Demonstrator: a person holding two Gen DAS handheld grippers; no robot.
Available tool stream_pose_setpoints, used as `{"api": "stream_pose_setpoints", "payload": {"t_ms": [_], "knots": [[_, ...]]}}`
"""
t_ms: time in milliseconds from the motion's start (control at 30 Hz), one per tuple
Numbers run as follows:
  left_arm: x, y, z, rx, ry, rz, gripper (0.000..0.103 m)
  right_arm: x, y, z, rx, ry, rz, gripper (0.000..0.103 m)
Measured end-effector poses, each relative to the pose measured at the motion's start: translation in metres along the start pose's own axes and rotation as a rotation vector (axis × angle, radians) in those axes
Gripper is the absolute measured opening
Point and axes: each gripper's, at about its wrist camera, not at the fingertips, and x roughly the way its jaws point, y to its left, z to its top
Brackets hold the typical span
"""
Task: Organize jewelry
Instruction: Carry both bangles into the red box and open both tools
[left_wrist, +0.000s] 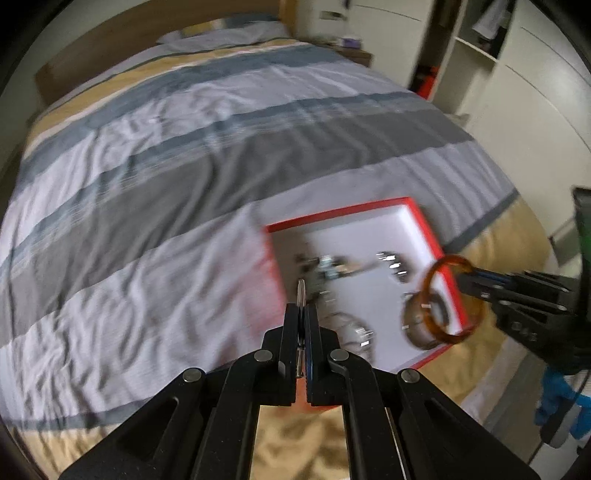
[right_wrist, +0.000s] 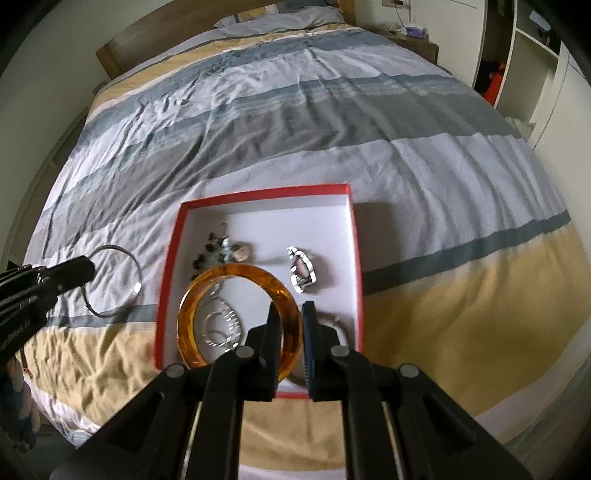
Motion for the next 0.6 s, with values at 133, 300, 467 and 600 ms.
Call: {"api": "stream_pose_setpoints", "payload": {"t_ms": [133, 300, 467, 600], "knots": [[0.026, -0.019, 0.006, 0.029, -0.009, -0.071, 0.003, 0.019, -0.003, 0.013, -0.051, -0.016, -0.016, 0.01], [0.064, -0.025, 0.002, 0.064, -0.024, -0.144, 0.003, 0.049, -0.005, 0.021, -0.129, -0.013, -0.031, 0.01], [0.089, -0.01, -0.003, 0.081, -0.076, -0.147, 0.003, 0.083, -0.008, 0.022, -0.203, 0.002, -0.049, 0.01], [0.102, 0.002, -0.004, 0.099, -0.103, -0.138, 0.004, 0.097, -0.005, 0.02, -0.258, -0.003, -0.059, 0.01]]}}
